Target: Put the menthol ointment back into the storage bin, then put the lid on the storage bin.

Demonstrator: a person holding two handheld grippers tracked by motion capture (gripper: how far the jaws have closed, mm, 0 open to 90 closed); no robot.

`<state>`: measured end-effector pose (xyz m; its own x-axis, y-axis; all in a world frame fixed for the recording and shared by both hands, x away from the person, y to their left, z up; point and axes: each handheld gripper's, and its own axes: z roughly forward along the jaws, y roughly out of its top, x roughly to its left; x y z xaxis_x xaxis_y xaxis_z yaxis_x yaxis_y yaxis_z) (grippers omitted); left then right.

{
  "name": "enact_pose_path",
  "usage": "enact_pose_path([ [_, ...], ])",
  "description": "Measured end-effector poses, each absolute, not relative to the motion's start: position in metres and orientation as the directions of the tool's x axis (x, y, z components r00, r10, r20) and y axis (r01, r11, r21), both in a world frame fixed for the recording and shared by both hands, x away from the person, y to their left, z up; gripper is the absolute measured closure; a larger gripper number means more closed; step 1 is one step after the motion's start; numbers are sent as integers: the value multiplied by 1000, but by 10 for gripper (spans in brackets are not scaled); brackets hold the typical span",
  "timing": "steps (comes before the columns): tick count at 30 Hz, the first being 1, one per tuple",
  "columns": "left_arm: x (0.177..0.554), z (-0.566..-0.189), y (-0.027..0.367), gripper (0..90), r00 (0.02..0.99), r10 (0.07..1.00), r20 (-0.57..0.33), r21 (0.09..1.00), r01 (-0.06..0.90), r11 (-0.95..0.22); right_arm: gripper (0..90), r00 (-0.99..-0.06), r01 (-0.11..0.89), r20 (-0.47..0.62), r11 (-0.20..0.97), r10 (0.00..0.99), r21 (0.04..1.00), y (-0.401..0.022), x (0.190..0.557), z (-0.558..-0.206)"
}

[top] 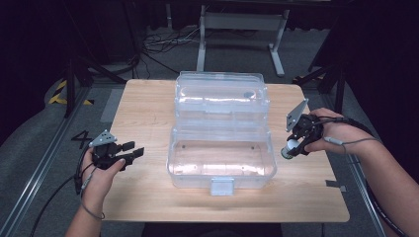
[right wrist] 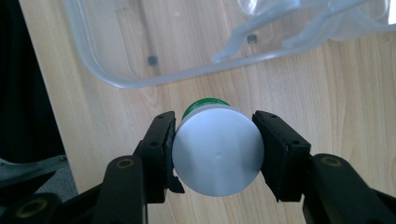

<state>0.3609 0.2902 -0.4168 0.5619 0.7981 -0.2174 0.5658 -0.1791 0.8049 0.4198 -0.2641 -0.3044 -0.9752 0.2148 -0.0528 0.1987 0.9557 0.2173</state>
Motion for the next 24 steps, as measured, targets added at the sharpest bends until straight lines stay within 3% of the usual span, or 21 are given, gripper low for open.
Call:
enact_pose_path([
  [24, 361, -417, 289, 490, 565, 796, -218, 806, 564, -179, 504, -993, 90, -47, 963, 106, 254, -218, 393, -275],
])
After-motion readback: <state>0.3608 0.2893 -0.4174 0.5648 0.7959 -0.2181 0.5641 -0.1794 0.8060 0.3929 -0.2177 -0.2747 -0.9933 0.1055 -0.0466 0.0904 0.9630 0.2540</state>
